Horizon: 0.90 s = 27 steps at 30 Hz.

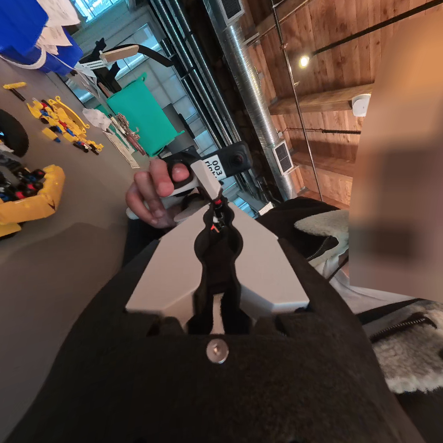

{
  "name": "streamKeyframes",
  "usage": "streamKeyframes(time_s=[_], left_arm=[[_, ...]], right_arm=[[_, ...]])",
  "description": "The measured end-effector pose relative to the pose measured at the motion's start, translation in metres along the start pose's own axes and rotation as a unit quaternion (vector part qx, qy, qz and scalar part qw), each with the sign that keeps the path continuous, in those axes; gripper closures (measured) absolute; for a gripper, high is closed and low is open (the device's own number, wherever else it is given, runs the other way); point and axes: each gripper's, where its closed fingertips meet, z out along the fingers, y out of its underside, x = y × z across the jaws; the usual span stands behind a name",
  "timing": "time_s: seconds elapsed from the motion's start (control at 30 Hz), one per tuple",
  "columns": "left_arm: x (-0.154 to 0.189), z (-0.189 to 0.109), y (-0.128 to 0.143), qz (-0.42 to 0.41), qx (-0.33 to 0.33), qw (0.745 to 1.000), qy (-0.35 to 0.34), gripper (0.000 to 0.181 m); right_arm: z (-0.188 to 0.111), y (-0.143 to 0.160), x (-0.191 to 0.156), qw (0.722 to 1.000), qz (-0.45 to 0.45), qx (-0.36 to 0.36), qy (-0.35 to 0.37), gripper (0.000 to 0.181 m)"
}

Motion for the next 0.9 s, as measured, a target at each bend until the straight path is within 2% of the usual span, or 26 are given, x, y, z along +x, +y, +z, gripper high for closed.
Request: streamKeyframes(time_s=[0.27, 0.53, 0.8, 0.9], left_arm=[[-0.004, -0.007, -0.011, 0.020, 0.035, 0.999, -0.020, 0.174], [-0.008, -0.009, -0.014, 0.030, 0.042, 0.998, -0.035, 0.174], [-0.006, -0.011, -0.018, 0.024, 0.058, 0.998, -0.027, 0.174], [-0.005, -0.010, -0.020, 0.053, 0.069, 0.996, -0.036, 0.174]], right_arm=[[0.007, 0.004, 0.013, 0.997, 0.043, -0.017, 0.056, 0.172], [0.010, 0.012, 0.017, 0.995, 0.077, -0.023, 0.061, 0.169], [0.011, 0.010, 0.018, 0.994, 0.088, -0.014, 0.062, 0.178], [0.012, 0.008, 0.020, 0.990, 0.129, 0.000, 0.063, 0.179]])
